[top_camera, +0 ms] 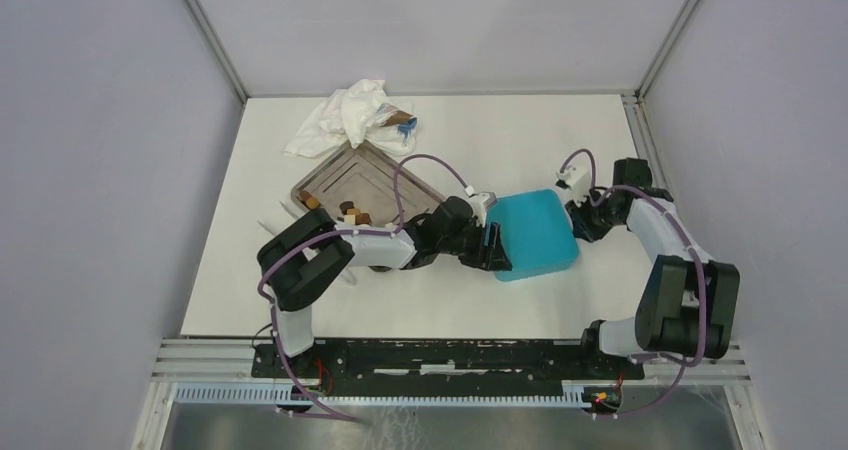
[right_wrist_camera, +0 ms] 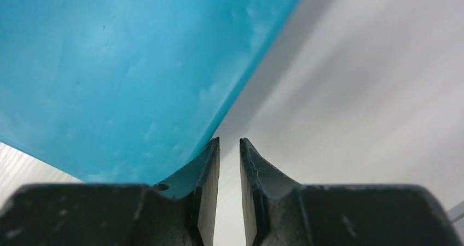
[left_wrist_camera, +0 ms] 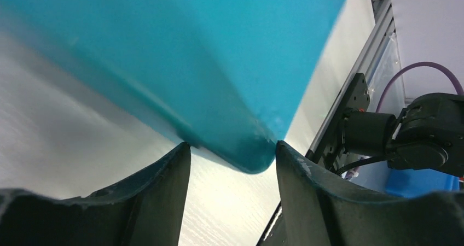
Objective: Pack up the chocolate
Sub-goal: Adjust the packing box at the center of the board, then reset both arms
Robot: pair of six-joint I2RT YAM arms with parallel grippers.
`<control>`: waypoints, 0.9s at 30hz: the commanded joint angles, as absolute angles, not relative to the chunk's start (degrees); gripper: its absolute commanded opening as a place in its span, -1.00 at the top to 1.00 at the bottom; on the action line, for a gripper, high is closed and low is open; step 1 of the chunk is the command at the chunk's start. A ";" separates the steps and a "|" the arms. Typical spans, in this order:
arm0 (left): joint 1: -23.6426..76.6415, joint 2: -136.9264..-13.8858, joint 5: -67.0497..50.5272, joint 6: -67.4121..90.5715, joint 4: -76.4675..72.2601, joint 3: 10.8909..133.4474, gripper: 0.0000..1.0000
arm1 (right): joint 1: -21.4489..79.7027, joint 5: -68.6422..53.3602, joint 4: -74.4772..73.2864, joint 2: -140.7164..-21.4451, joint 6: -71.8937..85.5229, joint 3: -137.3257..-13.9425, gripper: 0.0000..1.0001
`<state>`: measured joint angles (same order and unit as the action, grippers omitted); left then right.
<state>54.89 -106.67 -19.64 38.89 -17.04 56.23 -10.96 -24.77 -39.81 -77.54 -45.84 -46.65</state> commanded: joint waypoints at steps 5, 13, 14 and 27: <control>56.79 -107.09 -21.58 43.60 -25.00 60.16 -0.35 | -5.16 -24.37 -36.86 -82.82 -39.11 -59.88 0.32; 56.60 -90.36 -3.55 34.17 -11.15 53.19 -0.46 | -9.10 -24.92 -38.36 -68.99 -45.28 -63.35 -0.31; 56.50 -86.89 0.22 32.25 -8.03 52.84 -0.54 | -9.53 -27.56 -38.16 -67.36 -45.74 -63.45 -0.48; 50.23 -56.24 14.72 20.45 23.00 64.39 -1.00 | -10.79 -38.21 -19.81 -50.09 -14.94 -66.03 -0.96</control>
